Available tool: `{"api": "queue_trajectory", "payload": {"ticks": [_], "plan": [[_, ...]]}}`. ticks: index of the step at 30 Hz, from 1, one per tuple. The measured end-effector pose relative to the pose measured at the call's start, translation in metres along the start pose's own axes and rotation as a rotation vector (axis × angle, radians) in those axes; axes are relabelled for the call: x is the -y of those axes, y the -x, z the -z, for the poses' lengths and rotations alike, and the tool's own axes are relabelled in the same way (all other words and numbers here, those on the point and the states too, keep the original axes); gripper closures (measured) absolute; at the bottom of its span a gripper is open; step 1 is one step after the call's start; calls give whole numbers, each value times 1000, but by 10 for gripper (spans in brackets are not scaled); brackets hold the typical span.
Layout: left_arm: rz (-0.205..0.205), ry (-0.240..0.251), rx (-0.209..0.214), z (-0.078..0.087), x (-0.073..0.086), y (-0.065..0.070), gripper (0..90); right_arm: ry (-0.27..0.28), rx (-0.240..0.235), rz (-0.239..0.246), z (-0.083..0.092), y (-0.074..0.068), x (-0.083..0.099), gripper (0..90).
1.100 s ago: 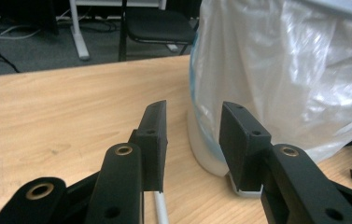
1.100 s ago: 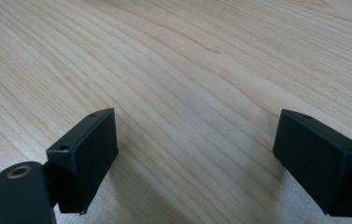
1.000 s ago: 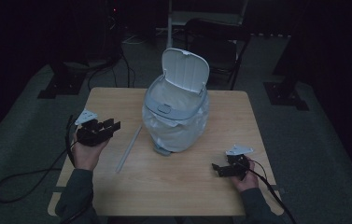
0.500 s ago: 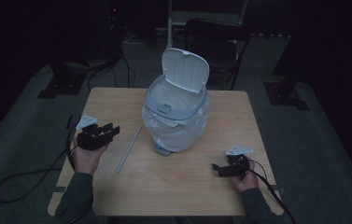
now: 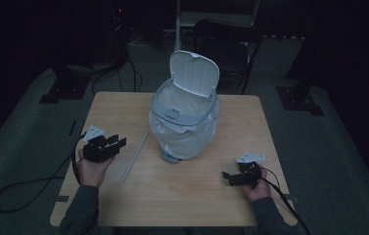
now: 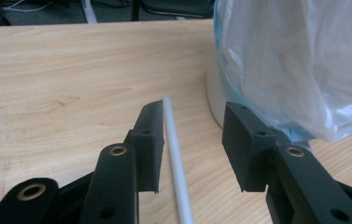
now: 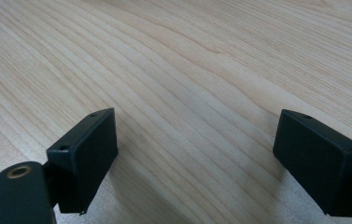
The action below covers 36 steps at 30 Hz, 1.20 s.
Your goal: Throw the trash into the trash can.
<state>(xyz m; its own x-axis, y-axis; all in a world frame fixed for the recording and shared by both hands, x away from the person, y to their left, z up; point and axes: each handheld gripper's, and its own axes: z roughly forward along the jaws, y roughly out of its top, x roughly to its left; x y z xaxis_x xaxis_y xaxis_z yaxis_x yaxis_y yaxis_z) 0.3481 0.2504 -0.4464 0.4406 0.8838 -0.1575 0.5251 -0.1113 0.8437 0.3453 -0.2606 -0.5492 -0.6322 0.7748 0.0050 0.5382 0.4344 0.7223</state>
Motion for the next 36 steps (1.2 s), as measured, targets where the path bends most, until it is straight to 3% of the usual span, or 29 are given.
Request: {"api": "queue_trajectory", "payload": {"ticks": [20,36], "plan": [[-16,-45,-18,-11,28,0,590,0,0,0,0,0,0,129],[-25,-67,-18,-20,38,3,587,2,0,1,0,0,0,129]]}}
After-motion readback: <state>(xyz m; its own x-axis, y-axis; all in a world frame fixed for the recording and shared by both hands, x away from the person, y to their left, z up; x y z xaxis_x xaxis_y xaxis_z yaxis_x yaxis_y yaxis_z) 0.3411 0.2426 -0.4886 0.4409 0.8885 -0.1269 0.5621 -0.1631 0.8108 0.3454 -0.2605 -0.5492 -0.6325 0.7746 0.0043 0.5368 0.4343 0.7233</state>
